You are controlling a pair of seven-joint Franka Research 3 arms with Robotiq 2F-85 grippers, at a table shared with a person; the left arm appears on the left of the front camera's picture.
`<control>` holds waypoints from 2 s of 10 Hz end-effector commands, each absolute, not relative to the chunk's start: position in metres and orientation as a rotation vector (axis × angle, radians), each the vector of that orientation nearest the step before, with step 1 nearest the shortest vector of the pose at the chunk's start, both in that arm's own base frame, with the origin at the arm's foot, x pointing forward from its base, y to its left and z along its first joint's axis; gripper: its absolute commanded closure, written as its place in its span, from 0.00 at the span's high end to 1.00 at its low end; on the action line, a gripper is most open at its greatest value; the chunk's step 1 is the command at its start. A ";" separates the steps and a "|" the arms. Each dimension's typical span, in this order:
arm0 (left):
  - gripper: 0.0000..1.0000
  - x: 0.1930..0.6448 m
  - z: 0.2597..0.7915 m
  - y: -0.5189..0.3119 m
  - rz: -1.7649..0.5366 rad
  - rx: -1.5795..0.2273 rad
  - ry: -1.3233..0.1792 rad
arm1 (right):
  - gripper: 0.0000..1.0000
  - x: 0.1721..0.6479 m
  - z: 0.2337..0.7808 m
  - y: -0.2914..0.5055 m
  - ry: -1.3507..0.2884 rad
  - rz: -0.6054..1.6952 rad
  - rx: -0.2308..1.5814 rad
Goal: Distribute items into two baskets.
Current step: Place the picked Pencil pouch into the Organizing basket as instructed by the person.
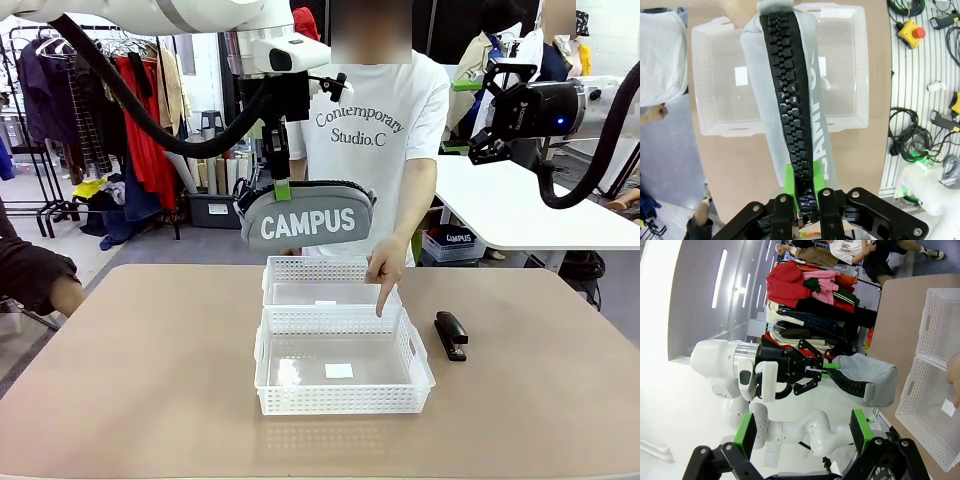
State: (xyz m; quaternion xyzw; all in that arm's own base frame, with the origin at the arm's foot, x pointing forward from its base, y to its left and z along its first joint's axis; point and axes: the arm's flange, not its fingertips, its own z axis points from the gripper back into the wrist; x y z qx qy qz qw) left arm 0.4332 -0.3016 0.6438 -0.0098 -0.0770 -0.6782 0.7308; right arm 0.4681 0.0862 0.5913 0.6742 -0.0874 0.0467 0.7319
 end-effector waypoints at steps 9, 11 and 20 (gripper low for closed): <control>0.00 0.404 0.612 -0.325 -1.538 -0.047 -0.169 | 1.00 0.467 0.593 0.086 -0.194 0.106 1.486; 0.00 0.392 0.592 -0.335 -1.537 -0.031 -0.219 | 1.00 0.467 0.593 0.086 -0.194 0.106 1.486; 0.00 0.380 0.483 -0.365 -1.629 0.031 -0.182 | 1.00 0.467 0.593 0.086 -0.194 0.106 1.486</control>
